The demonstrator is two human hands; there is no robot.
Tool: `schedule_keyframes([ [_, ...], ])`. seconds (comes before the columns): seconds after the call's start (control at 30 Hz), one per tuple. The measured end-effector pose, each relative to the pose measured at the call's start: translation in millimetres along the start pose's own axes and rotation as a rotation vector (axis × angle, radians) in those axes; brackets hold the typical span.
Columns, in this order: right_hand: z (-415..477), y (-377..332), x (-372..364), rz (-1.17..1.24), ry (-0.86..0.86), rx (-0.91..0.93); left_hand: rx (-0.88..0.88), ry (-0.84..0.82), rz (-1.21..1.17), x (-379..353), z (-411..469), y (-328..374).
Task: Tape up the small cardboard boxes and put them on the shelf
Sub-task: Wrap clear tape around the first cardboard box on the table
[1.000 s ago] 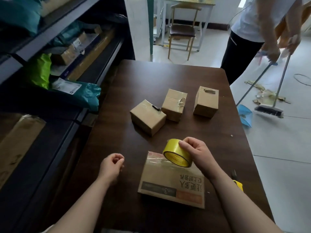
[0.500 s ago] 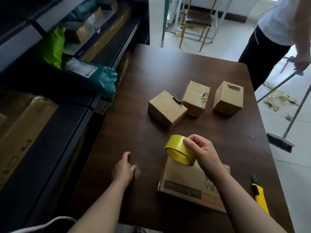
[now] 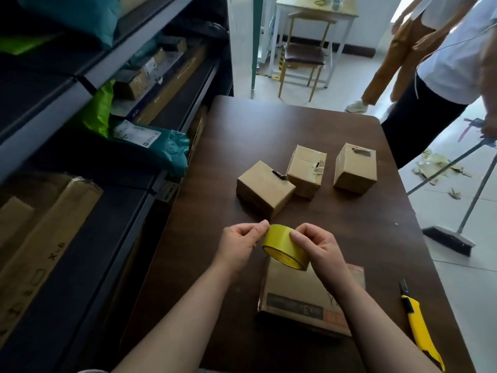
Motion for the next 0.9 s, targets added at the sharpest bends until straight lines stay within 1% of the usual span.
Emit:
schedule_keyframes([
  [0.13,-7,-5,0,-0.012,0.005,0.044,0.076,0.030,-0.105,-3,-5,1],
  [0.23,-12,-7,2,-0.001,0.013,0.049,0.043,-0.059,-0.057,-4,-10,7],
  [0.3,-15,-8,5,0.001,0.017,0.045,-0.060,-0.123,0.064,-4,-13,12],
  [0.5,-24,-10,15,0.070,0.049,0.053,-0.627,-0.178,0.558,-8,-23,34],
  [0.57,-27,-9,18,0.082,0.050,0.052,-0.750,-0.186,0.666,-11,-27,40],
  [0.7,-30,-8,22,0.093,0.033,0.038,-0.869,-0.187,0.760,-16,-32,43],
  [0.83,-32,-7,24,0.095,0.020,0.015,-0.907,-0.186,0.776,-20,-35,44],
  [0.9,-32,-6,24,0.100,0.011,0.001,-0.895,-0.188,0.771,-22,-37,43],
])
Point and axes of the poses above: each hand's wrist, its own z-axis towards the middle knuckle, its own x-axis out of the back of the hand, y = z × x, the point moved 4 cm from there along z, towards the middle knuckle, and after that the axes turned 1 degree about -x, right-handed, at the moved point
